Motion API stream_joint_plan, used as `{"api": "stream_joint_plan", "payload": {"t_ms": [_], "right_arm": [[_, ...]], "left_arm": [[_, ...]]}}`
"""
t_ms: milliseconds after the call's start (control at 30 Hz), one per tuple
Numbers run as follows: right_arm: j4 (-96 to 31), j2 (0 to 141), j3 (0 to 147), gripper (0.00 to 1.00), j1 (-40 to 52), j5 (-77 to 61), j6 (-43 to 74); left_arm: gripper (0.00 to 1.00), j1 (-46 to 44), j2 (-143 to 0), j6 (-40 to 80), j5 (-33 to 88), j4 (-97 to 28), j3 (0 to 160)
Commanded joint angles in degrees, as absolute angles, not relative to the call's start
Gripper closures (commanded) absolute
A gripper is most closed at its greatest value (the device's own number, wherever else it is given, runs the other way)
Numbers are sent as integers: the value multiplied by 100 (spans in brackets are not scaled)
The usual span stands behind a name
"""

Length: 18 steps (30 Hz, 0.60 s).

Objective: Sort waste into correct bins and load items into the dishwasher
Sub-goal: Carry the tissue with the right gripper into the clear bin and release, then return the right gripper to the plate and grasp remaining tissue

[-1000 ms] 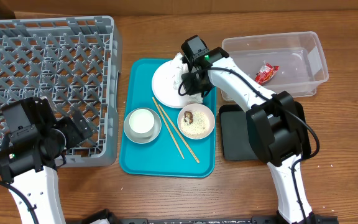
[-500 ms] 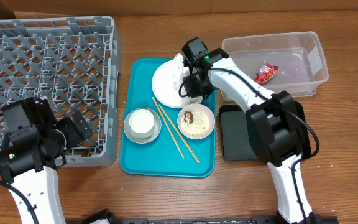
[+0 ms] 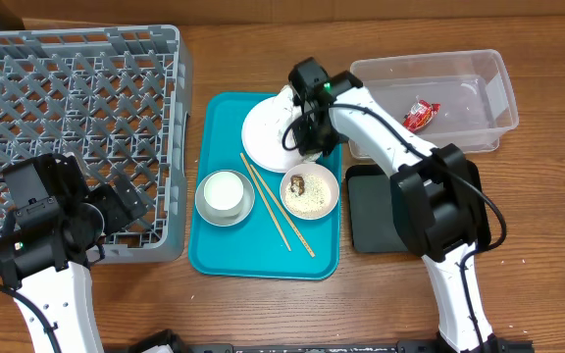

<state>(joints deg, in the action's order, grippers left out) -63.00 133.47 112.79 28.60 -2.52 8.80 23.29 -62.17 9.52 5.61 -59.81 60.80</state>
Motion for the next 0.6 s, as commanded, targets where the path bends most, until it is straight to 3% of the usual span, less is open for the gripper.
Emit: {"api": "stream_joint_plan", "payload": {"t_ms": [0, 133, 467, 533, 567], "right_arm": [[-6403, 12967, 11955, 96, 2635, -196, 897], [-6462, 12549, 12245, 96, 2388, -148, 934], [-7028, 12243, 12088, 95, 1271, 338, 2279], [-7041, 12243, 11996, 81, 1153, 180, 2276], [-7039, 12243, 11990, 59, 1116, 89, 2276]], "left_arm": [[0, 2359, -6226, 987, 648, -5975, 6193], [0, 2359, -6226, 987, 646, -5970, 6193], [0, 2359, -6226, 987, 648, -5953, 6193], [0, 2359, -6226, 989, 648, -5944, 6193], [0, 2359, -6226, 987, 648, -5942, 6193]]}}
